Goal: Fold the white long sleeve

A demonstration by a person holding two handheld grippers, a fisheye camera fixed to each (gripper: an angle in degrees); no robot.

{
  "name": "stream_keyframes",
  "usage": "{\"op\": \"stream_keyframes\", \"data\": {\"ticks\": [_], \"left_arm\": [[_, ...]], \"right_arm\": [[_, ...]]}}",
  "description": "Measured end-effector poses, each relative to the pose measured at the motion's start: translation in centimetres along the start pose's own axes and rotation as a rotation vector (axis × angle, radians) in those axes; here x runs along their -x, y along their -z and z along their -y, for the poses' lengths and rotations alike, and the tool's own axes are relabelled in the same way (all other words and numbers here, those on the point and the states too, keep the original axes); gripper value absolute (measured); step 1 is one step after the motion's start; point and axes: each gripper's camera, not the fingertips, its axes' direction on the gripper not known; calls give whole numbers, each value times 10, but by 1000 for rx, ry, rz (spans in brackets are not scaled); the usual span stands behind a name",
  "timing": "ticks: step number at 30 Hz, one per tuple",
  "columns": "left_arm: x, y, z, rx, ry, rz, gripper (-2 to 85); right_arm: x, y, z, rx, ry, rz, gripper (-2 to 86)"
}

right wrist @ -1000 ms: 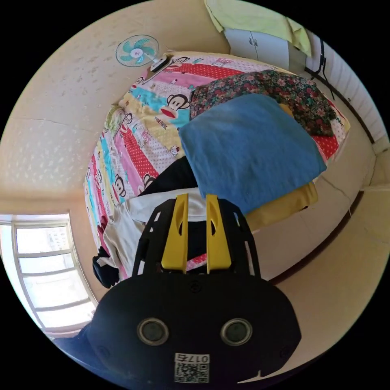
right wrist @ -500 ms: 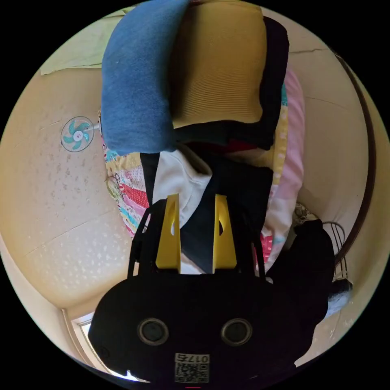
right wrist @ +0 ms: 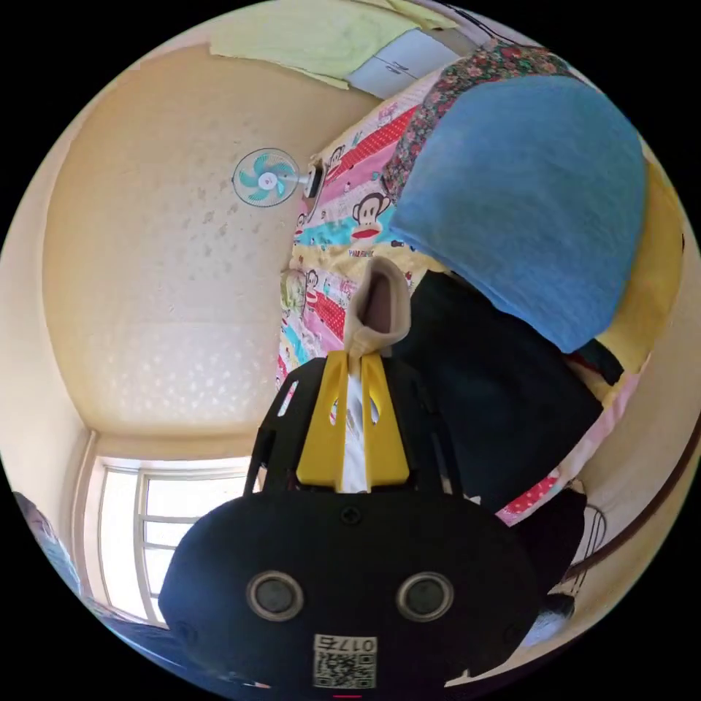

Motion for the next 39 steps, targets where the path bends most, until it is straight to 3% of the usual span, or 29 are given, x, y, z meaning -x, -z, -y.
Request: {"op": "stream_keyframes", "data": {"ticks": [2,7,14,18,20,24,27,29,31,37,39], "left_arm": [[-28,-5,30,-9,-95,4,84],[-96,-36,110,-45,-249,66,89],[-55,-124,208,-91,2,220,109],[-22,-129,223,-198,50,112,110],[-8,-135,227,-190,57,19,97],[5,-144,231,-175,-18,-195,42],[-12,-121,219,-254,-114,-328,34],[-25,-95,210,-320,-154,-349,28],[-34,-66,199,-398,-184,-363,24],[-69,-6,168,-527,-307,-363,25],[-126,-16,142,-516,-488,-332,27]], "right_arm": [[28,-6,3,56,71,-100,28],[66,-19,-14,80,121,-132,26],[144,-30,-45,58,271,-105,27],[231,-69,-82,152,582,3,27],[284,-120,-122,283,784,131,29],[325,-224,-190,572,945,295,34],[309,-332,-259,879,960,315,44],[264,-411,-312,1174,900,141,61],[238,-437,-339,1275,847,33,73],[210,-423,-343,1252,637,81,81],[200,-415,-331,1225,571,68,79]]}}
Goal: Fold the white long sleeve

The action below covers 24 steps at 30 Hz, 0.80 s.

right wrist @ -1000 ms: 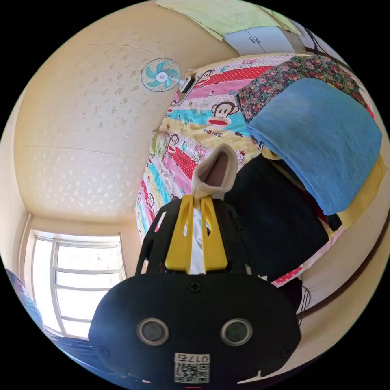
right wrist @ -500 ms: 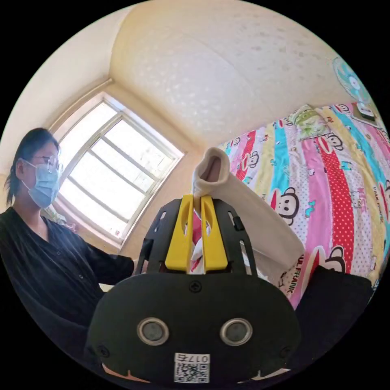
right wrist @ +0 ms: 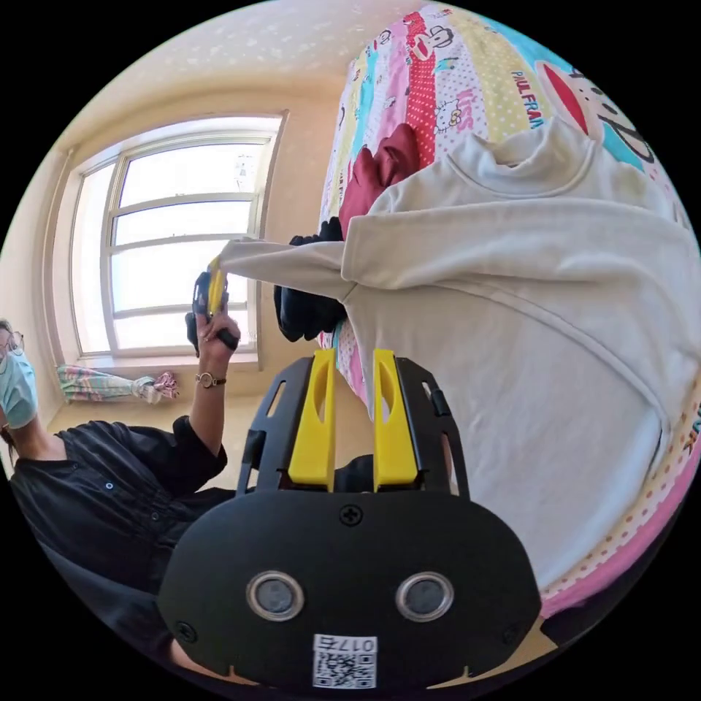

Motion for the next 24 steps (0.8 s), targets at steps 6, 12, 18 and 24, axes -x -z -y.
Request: {"op": "stream_keyframes", "data": {"ticks": [6,12,18,24], "left_arm": [[-189,-207,-145,589,-858,142,40],[-131,-310,-269,994,-814,322,61],[-25,-221,-257,859,-457,449,82],[101,-144,-278,941,-23,501,131]], "right_arm": [[-43,42,-38,-125,-208,58,76],[-67,60,-81,-91,-378,-14,81],[-63,84,-100,-156,-442,-216,97],[-67,87,-113,-83,-520,-422,134]]}}
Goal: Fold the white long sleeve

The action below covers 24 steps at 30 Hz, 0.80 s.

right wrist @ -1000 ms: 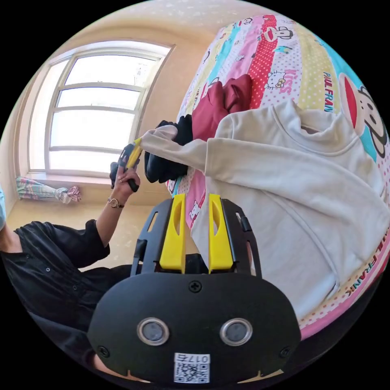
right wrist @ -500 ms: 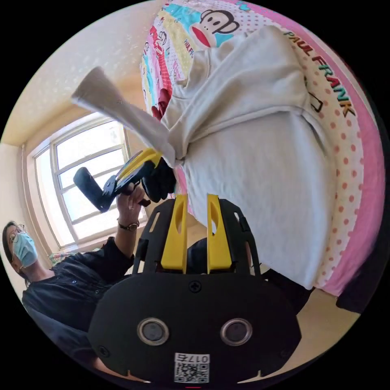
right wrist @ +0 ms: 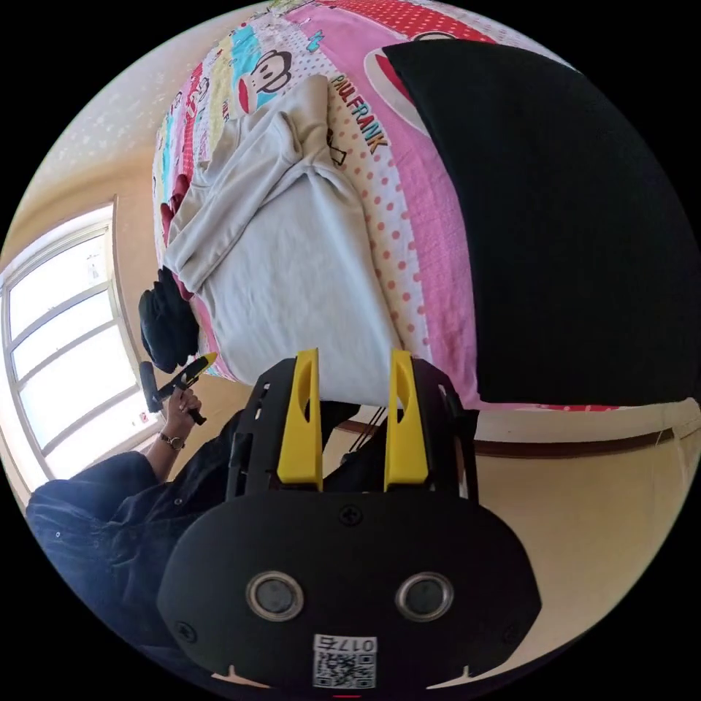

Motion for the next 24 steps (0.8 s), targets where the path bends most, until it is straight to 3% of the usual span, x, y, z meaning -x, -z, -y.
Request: {"op": "stream_keyframes", "data": {"ticks": [4,8,13,15,20,22,24], "left_arm": [[18,-35,-25,161,-49,-178,136],[-2,-49,-28,106,-84,-43,115],[-21,-16,-7,217,-112,-7,54],[-26,33,4,199,-200,-148,50],[-9,136,72,122,-241,-549,43],[11,164,121,91,-170,-715,36],[67,188,181,-90,114,-904,23]], "right_arm": [[-10,-32,-7,128,42,-173,136],[-6,-65,0,243,67,-122,65],[27,-18,2,260,204,-112,35],[36,15,7,249,254,10,32],[47,116,76,162,259,525,31],[40,142,123,71,170,664,33],[28,162,164,-102,67,750,37]]}}
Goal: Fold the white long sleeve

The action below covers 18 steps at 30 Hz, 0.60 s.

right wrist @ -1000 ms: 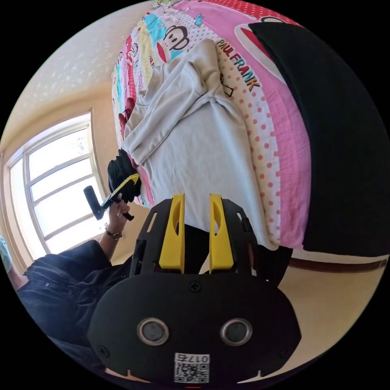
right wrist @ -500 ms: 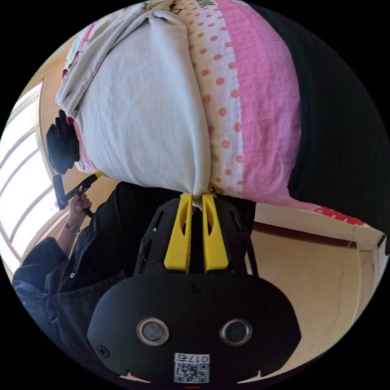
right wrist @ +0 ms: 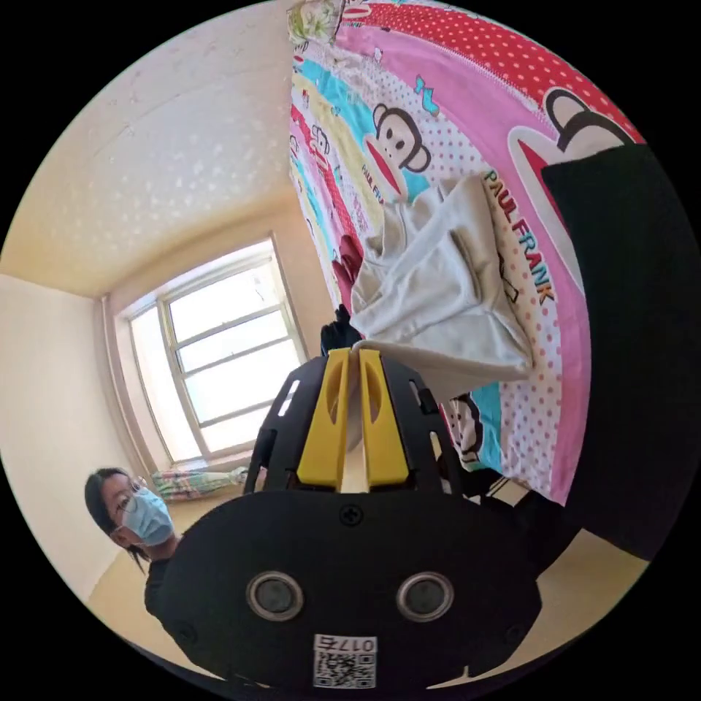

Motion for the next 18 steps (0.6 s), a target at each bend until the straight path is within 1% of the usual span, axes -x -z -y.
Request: {"op": "stream_keyframes", "data": {"ticks": [1,2,3,4,5,6,7,8,9,11,13,14,15,16,17,18], "left_arm": [[6,14,11,-92,30,-52,28],[17,40,25,-257,73,-134,37],[26,59,30,-376,105,-157,46],[27,65,32,-408,105,-141,50],[26,69,36,-410,68,-57,58],[23,63,39,-349,26,79,71],[23,55,40,-307,4,158,80],[25,37,41,-223,-40,313,97],[32,18,37,-170,-82,455,112],[44,-9,30,-136,-157,593,118],[58,-36,28,-78,-229,621,119],[66,-56,28,-30,-269,625,114],[72,-71,29,1,-281,670,100],[74,-77,29,2,-278,713,88],[74,-81,27,-23,-270,800,67],[71,-79,25,-17,-320,783,49]], "right_arm": [[-5,10,20,-119,-53,27,42],[-9,14,32,-190,-95,20,48],[-10,15,36,-209,-104,-4,51],[-9,13,39,-232,-109,-88,53],[-9,7,38,-230,-96,-188,59],[-9,3,37,-220,-78,-236,64],[-11,-7,32,-191,-40,-332,75],[-16,-17,26,-172,-5,-423,88],[-19,-22,22,-167,16,-465,94],[-35,-44,11,-146,85,-624,114],[-52,-61,8,-114,107,-675,119],[-67,-74,10,-71,89,-667,112],[-74,-80,11,-44,71,-659,105],[-83,-90,11,1,49,-641,89],[-82,-91,8,-1,54,-653,70],[-78,-88,5,-5,64,-658,64]]}}
